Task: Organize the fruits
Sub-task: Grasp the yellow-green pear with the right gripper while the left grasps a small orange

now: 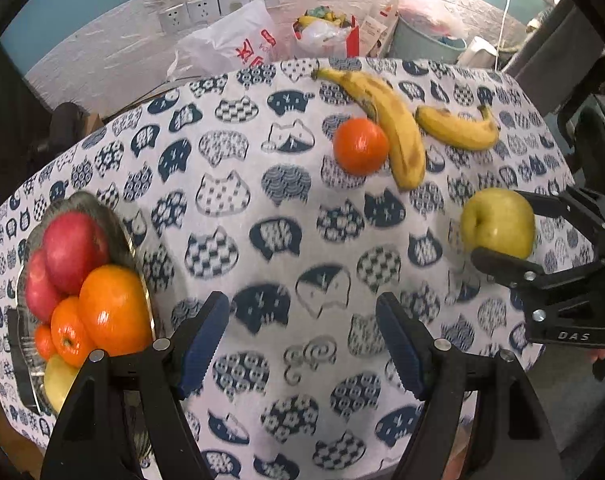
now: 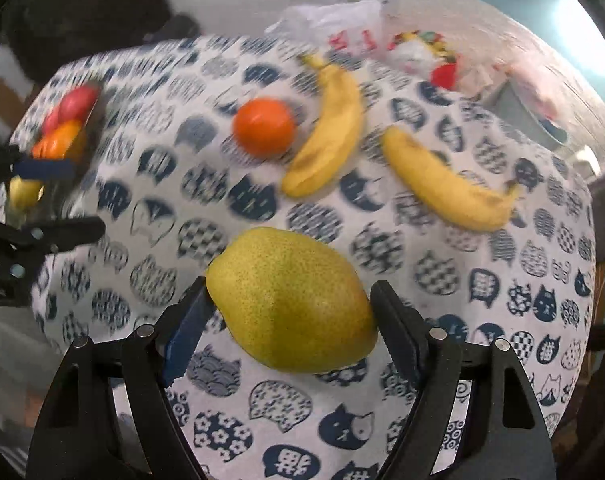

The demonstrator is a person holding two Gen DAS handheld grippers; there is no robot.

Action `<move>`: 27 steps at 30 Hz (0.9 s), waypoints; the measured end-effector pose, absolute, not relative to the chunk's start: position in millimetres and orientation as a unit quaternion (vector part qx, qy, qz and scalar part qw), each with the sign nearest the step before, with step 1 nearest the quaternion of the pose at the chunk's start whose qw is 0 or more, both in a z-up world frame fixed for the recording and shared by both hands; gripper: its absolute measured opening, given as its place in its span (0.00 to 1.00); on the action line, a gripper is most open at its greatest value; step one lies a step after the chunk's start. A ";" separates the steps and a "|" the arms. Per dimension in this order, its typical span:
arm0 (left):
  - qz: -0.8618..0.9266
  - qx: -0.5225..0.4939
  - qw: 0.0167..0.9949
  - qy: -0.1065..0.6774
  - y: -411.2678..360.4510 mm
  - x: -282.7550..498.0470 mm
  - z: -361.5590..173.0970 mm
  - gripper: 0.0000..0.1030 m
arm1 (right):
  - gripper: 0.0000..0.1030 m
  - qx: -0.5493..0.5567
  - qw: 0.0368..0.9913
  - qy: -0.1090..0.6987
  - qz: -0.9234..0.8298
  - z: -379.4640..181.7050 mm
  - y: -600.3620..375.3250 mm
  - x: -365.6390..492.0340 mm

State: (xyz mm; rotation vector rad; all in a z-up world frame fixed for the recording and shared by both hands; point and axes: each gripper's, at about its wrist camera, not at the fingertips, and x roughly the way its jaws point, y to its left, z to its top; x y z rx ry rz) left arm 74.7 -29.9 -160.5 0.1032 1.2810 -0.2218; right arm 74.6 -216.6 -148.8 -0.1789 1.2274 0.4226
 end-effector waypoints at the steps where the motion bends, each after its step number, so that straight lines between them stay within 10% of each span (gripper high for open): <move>1: -0.105 0.044 0.795 0.595 -31.7 79.8 -160.6 0.75 | 0.77 -0.077 0.796 0.568 0.192 -146.8 -220.2 77.2; 27: -0.095 -0.033 0.792 0.602 -72.6 172.4 -194.9 0.78 | 0.77 -0.005 0.819 0.557 0.137 -146.8 -266.6 123.2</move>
